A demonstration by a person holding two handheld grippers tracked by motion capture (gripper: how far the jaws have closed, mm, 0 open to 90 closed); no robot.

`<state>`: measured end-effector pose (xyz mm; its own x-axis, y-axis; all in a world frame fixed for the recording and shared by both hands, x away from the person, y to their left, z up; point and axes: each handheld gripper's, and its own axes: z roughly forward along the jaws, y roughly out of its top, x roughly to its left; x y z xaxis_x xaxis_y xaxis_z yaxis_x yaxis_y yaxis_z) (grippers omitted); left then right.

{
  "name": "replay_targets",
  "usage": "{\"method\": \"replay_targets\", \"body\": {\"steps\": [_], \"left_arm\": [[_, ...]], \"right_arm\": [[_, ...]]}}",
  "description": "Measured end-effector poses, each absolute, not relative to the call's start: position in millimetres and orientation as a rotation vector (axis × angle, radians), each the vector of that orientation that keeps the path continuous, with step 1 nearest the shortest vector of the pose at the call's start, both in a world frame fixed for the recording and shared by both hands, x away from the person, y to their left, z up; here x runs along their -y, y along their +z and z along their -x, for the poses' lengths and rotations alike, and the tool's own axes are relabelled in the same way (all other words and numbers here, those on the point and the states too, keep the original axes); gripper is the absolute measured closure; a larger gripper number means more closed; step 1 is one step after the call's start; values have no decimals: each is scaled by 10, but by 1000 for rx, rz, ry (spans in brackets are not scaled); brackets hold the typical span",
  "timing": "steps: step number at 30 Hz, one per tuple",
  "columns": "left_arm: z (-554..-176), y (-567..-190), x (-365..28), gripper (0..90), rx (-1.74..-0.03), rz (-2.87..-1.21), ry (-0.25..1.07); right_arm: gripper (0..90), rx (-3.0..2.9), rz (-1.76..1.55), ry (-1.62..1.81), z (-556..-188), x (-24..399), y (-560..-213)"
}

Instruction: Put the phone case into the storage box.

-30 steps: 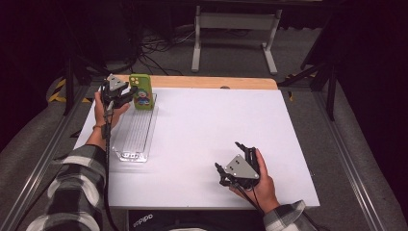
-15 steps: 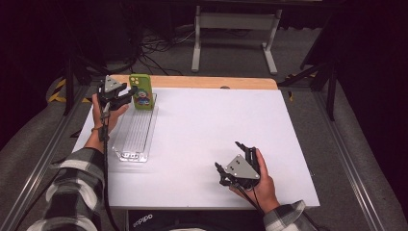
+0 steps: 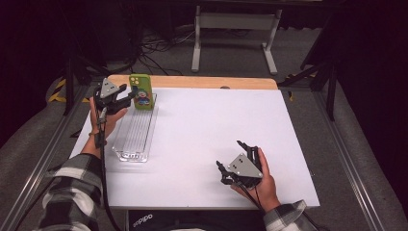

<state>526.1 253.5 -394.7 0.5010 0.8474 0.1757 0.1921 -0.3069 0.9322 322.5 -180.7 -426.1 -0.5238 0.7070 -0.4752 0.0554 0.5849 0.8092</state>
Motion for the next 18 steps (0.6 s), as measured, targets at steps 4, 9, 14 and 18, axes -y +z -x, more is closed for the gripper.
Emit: {"method": "replay_targets", "body": {"steps": [4, 9, 14, 18], "left_arm": [[-5171, -3906, -2525, 496, -848, -1770, 819], [-5083, -3889, -2494, 475, -807, -1771, 825], [-5049, -3925, -2484, 446, -811, -1789, 806], [-5031, -3957, -2482, 423, -820, -1784, 804]], "right_arm": [[98, -1959, -624, 971, -3236, 1821, -4261], [98, -1958, -615, 975, -3228, 1817, -4255], [98, -1960, -607, 974, -3223, 1810, -4259], [98, -1958, -608, 976, -3217, 1815, -4259]]}}
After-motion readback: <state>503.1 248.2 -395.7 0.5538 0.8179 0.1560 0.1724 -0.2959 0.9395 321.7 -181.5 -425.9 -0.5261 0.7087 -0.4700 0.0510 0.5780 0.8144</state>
